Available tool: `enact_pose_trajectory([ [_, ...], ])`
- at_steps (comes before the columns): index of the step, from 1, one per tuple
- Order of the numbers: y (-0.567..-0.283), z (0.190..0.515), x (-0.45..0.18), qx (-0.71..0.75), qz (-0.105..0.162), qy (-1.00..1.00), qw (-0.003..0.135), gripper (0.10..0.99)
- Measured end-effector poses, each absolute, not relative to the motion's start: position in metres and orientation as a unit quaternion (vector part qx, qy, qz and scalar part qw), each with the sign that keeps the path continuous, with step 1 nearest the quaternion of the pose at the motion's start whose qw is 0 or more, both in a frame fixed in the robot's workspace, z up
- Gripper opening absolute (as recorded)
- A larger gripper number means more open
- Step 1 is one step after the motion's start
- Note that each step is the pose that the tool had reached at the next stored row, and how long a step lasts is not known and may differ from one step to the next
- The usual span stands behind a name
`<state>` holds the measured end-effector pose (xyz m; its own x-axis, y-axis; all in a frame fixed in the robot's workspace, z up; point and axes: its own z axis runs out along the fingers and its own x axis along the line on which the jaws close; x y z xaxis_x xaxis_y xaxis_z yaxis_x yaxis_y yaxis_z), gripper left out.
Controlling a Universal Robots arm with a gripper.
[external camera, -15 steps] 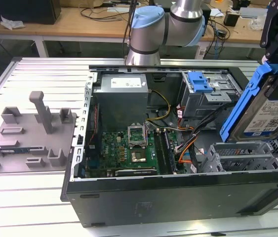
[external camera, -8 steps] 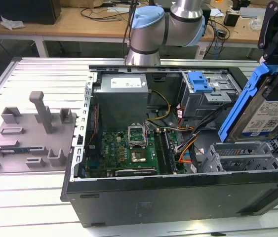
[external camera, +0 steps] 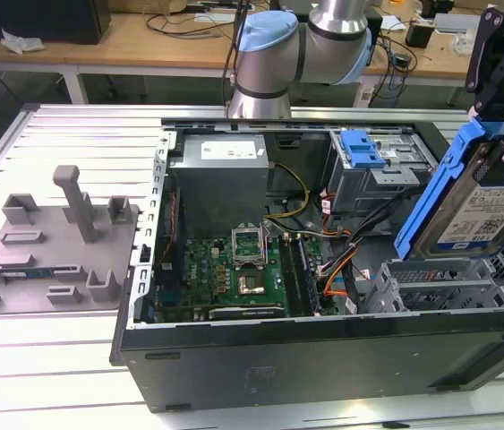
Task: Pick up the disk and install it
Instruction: 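Insert the disk into the insertion slot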
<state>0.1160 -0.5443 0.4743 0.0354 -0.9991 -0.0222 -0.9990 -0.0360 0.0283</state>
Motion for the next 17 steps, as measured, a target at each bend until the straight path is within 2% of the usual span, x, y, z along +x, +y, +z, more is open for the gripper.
enact_pose_trajectory([
  [17,-0.547,0.4663,0.1164,0.718,-0.018,-0.696,0.002,0.369],
])
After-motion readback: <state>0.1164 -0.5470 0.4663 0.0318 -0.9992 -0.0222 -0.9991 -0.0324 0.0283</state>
